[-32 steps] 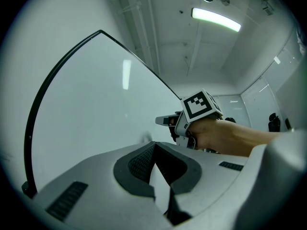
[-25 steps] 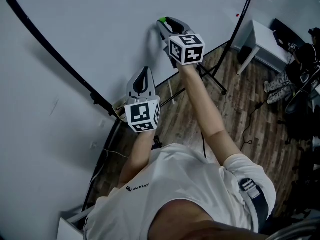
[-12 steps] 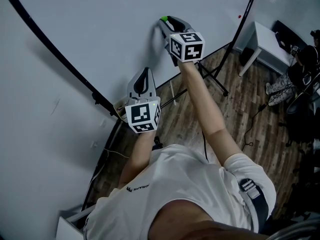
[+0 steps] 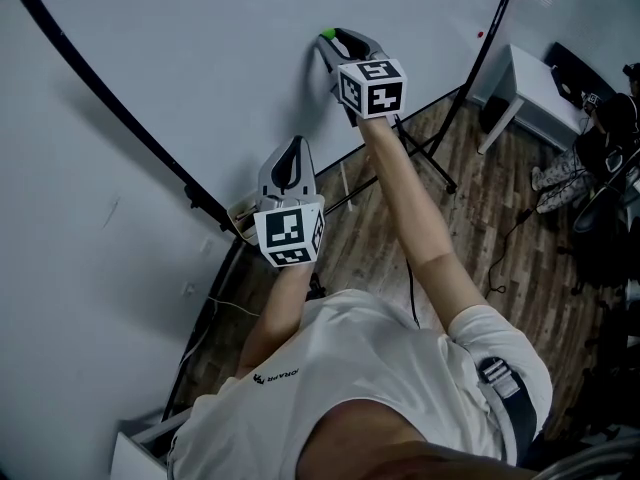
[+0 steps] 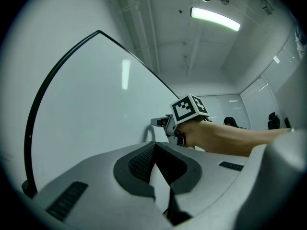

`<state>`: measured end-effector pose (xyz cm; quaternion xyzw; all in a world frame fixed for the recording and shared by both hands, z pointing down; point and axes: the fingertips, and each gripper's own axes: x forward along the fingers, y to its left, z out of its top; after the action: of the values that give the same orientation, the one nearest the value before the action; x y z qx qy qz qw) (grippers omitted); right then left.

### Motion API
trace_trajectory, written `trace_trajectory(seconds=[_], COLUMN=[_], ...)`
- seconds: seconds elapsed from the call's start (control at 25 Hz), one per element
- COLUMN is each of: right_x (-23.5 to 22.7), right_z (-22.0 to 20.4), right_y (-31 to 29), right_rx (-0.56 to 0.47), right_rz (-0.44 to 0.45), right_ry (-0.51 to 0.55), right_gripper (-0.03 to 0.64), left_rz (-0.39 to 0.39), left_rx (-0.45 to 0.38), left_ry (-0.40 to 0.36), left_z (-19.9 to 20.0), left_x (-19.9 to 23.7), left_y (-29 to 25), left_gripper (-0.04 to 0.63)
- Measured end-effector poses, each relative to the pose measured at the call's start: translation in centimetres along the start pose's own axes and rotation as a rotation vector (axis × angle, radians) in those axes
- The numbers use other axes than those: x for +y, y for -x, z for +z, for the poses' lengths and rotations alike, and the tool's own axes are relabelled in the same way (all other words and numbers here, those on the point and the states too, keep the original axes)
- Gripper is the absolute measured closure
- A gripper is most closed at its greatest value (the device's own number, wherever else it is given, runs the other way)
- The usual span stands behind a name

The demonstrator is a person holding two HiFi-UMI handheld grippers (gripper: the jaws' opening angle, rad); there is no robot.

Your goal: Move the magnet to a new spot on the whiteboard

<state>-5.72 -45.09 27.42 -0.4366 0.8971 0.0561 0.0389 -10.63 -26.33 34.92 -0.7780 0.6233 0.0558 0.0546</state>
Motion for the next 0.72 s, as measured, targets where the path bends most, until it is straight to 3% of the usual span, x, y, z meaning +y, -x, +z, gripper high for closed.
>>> trace_trajectory(seconds=[0.72], right_x=[-0.7], right_z=[-0.1], right_y=[-1.2], right_rx=[0.001], right_rz=[0.005], right_ry=[0.035], right_gripper=[0.485], left_rz=[-0.005], left_rx=[0.009], left_ry=[-0.005], left_z=[-0.4], left_x=[0.1], left_y=[-0.3], left_gripper=[0.593])
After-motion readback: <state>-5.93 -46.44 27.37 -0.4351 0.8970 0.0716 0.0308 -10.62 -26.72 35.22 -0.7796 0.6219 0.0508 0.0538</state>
